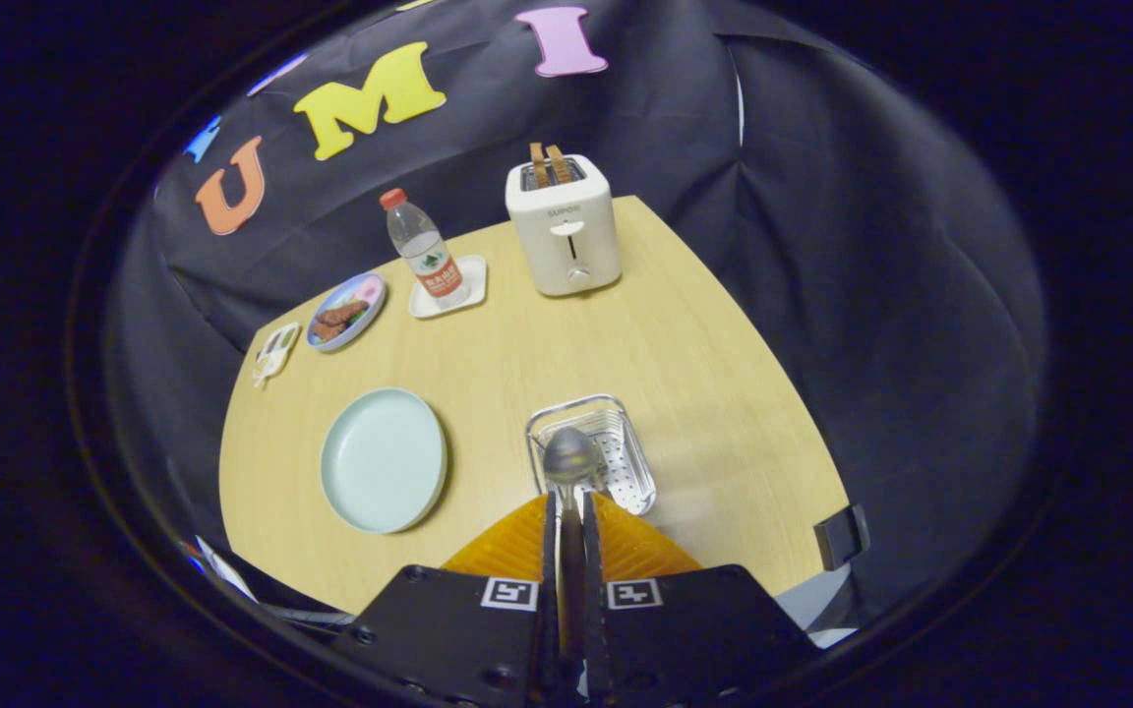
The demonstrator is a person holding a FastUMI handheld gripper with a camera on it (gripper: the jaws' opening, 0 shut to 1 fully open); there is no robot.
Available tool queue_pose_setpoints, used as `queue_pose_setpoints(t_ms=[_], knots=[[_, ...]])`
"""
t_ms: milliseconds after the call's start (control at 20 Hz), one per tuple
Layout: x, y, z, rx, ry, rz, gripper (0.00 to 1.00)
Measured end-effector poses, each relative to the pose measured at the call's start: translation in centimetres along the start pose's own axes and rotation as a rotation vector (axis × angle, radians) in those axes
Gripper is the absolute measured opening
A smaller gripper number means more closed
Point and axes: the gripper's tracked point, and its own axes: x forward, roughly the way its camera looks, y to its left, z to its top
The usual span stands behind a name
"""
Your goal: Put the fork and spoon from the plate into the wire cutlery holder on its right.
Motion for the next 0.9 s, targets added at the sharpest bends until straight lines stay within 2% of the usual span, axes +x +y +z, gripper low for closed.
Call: queue_pose_setpoints(t_ms=[100,150,250,300,400,600,750,900], knots=[[-0.8,0.8,1.6,-0.052,-0.064,0.004,0.08],[-1.3,1.7,2.1,-0.07,-0.088,0.024,0.13],[-2.3,3.2,3.3,-0.111,-0.135,0.04,0.3],[-3.0,3.9,3.9,-0.131,-0.164,0.045,0.3],[-4.7,5.9,5.0,-0.178,-0.226,0.071,0.42],[-9.2,10.3,7.5,-0.248,-0.37,0.114,0.58],[-13.1,14.2,8.9,-0.277,-0.478,0.161,0.83],[-17.7,16.7,10.4,-0.272,-0.613,0.167,0.93]])
